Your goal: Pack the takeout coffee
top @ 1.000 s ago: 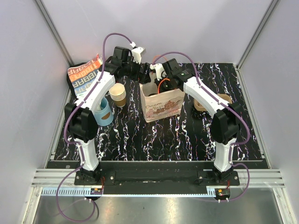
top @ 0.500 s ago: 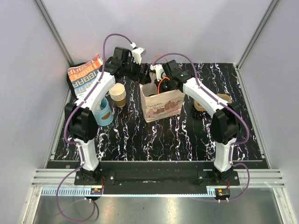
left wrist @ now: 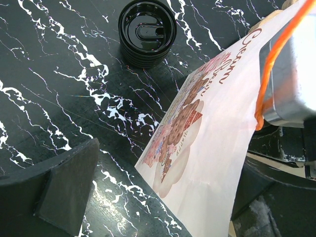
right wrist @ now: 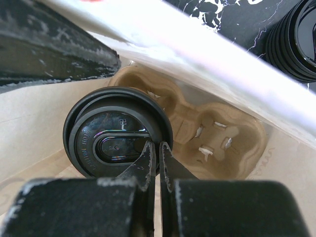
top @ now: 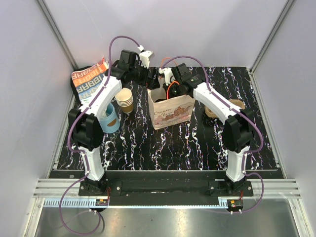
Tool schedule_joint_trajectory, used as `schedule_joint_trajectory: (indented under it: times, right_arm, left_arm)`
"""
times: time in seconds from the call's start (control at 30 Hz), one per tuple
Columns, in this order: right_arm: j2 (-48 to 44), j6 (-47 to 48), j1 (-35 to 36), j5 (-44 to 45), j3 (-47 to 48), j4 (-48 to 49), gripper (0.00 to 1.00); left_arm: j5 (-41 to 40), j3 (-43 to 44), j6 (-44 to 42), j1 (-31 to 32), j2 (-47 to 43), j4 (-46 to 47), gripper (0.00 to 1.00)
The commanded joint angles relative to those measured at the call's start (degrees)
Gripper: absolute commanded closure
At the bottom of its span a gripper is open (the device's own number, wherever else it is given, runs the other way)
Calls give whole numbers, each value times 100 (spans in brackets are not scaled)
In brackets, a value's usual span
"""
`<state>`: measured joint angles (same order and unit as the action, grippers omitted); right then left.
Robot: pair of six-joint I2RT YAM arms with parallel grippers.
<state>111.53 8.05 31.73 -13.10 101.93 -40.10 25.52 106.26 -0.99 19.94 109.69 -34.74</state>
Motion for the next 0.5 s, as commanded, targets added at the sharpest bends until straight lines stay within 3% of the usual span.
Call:
schedule_joint_trajectory:
  times: [0.0,0.47]
  right_arm:
    - [-43,-32,71,-17,-33,274,100]
    - [10,12,62,203,-59,353,100]
  left_arm:
    - [155,-53,29,-26,-273,275,1]
    - [190,-61,47,-26,-273,284,1]
